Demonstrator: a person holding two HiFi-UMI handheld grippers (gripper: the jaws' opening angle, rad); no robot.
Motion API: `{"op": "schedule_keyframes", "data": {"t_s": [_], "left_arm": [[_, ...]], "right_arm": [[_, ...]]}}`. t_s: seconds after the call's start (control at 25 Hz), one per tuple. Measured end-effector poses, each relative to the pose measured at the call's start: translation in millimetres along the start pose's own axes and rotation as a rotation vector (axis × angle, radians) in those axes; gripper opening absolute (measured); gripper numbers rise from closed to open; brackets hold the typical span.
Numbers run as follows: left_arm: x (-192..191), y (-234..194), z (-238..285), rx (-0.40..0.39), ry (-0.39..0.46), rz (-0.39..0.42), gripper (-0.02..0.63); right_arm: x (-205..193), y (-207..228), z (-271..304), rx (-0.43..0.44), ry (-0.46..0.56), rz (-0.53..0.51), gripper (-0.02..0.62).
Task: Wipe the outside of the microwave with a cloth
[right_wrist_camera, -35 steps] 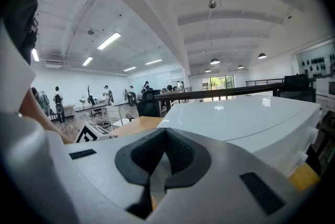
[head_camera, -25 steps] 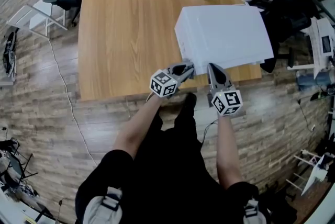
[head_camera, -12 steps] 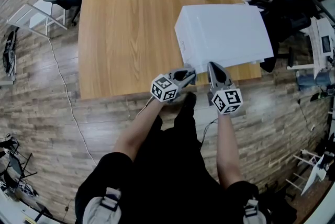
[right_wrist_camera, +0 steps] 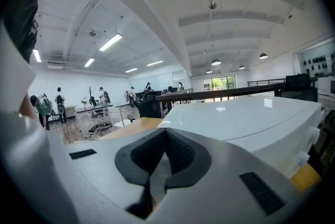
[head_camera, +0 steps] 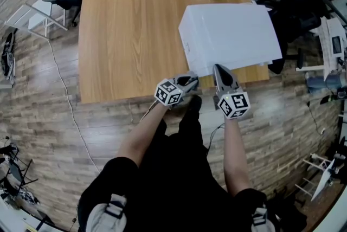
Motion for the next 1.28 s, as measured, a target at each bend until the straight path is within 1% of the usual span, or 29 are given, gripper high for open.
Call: {"op": "schedule_keyframes", "data": {"t_s": [0.2,0.52,0.8,0.96,1.12,1.28], "left_arm": [[-8.3,-12.0,3.2,0.020,-0.023,-0.025,0.060],[-4.8,-30.1,5.4,0.051,-0.031,-0.030,0.060],[10.0,-47.2,6.1,0.076,-0.025,-0.027,0.060],[20.0,-55.3,8.1,0.084,-0.034,-0.004,0.060],[31.6,-63.0,8.0,0.087,-0.029,0.000,0.060],[37.1,-69.1,8.9,0.085,-0.053,0.021,0.060]], "right_arm": [[0.2,-0.2,0.3,0.001,0.002,-0.005,-0.003],[0.9,-0.5,0.3,0.009,0.002,-0.002,-0.003],[1.7,-0.8,1.0,0.013,0.001,-0.004,-0.003],[1.9,-0.1,-0.2,0.009,0.000,0.000,-0.003],[1.8,-0.2,-0.3,0.006,0.001,0.005,-0.003],[-0.1,-0.3,-0.4,0.000,0.002,0.010,-0.003]]}}
Point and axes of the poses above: the fingertips, and each gripper's own axes: z forward along the fingers, y to its right, x out of its top, the point moved 5 cm from there along -z, backward along the fingers, and after that the axes turned 10 degrees about -z, right-handed, at the moved point
